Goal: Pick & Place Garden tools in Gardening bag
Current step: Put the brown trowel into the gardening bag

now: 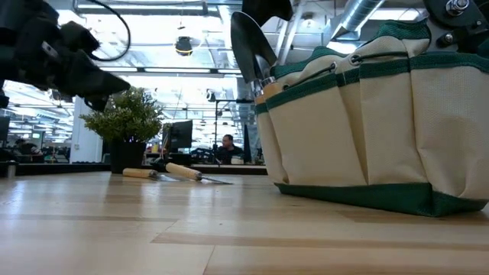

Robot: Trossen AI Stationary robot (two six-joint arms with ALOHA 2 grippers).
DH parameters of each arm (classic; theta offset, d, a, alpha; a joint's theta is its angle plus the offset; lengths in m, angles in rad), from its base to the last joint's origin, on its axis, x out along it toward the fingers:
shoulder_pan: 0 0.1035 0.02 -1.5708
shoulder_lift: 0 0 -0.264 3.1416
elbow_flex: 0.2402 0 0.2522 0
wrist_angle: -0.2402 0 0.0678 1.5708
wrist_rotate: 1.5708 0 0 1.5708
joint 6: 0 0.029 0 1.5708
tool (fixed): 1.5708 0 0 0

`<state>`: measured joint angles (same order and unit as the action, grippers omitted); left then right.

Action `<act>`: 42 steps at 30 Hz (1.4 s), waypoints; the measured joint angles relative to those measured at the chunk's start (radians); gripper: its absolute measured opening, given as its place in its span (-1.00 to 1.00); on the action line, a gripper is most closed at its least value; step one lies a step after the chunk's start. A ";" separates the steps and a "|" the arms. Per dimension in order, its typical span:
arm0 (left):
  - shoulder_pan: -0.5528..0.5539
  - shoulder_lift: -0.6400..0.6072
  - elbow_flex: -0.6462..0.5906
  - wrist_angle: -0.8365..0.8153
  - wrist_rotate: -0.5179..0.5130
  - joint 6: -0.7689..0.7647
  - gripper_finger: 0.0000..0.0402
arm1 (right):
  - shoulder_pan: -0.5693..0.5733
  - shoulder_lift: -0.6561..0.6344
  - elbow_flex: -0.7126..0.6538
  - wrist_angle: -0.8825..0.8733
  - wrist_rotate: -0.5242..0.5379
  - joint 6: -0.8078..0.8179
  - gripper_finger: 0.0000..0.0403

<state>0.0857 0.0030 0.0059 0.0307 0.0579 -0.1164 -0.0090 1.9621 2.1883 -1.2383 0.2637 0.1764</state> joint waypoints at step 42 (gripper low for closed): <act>0.000 0.016 0.000 0.054 -0.020 0.007 -0.91 | -0.089 0.498 -0.001 0.196 -0.275 0.056 0.28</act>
<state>0.0860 0.0193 0.0059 0.0846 0.0380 -0.1097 -0.0976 2.4603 2.1872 -1.0424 -0.0114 0.2329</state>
